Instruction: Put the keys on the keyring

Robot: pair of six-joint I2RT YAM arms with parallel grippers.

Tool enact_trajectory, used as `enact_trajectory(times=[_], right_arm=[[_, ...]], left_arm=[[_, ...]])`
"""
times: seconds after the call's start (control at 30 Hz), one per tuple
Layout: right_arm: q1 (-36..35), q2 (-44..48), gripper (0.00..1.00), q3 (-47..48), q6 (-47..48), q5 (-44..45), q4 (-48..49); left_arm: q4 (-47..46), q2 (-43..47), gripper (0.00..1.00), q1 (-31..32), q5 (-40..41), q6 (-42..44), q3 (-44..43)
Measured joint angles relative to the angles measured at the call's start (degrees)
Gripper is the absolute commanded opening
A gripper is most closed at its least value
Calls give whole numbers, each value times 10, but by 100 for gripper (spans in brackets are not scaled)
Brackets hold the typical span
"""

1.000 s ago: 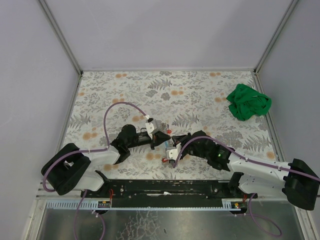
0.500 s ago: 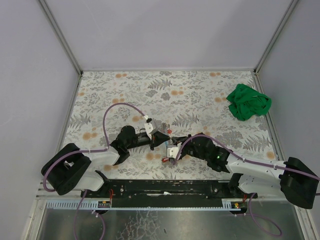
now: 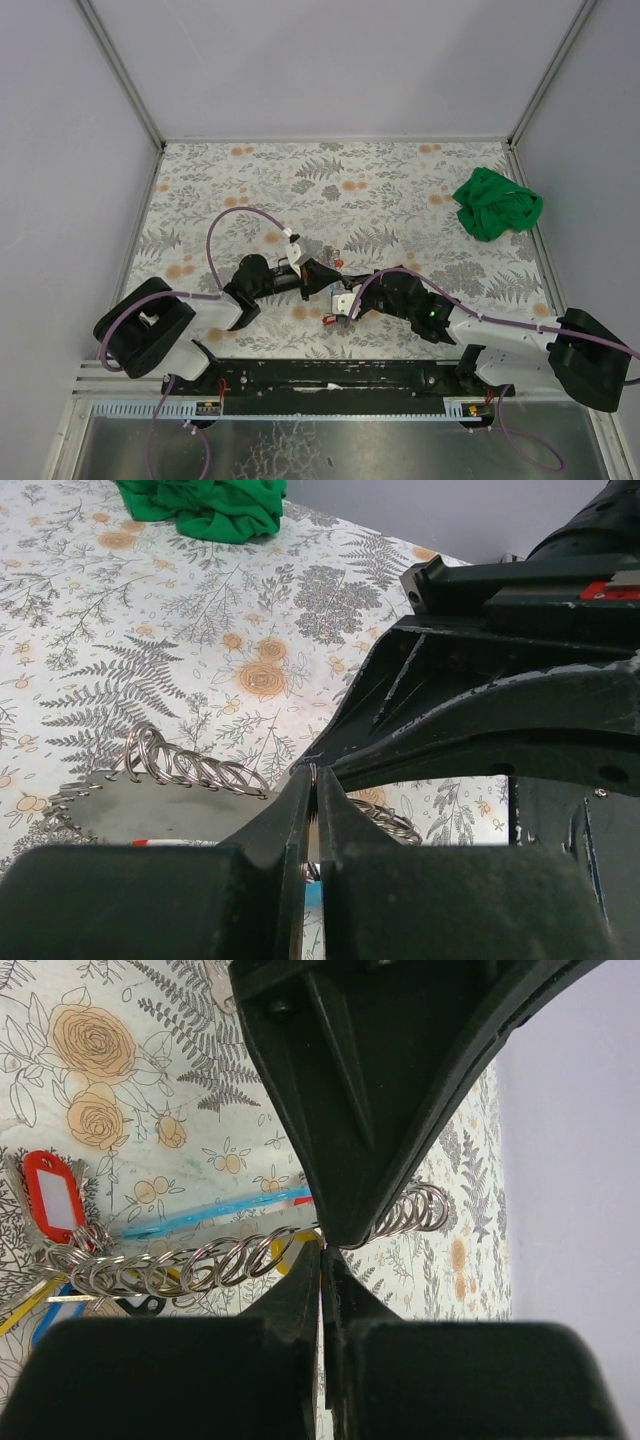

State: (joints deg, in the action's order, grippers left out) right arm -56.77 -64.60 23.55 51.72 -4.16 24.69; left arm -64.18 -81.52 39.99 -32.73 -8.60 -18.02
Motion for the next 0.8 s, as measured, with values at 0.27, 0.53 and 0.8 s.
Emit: enact_trajectory(times=[0.27,0.53,0.8], right_arm=[[11,-1,0,-6,-8,-14,21],[15,19,0,-9,-14,-19,27],[25,58,0,-8,9,2,-23]], left_arm=[[-55,-17,0,-2,2,-31,13],[-85,-10,6,-3,9,-32,26],[-96,31,21,-11,8,-24,43]])
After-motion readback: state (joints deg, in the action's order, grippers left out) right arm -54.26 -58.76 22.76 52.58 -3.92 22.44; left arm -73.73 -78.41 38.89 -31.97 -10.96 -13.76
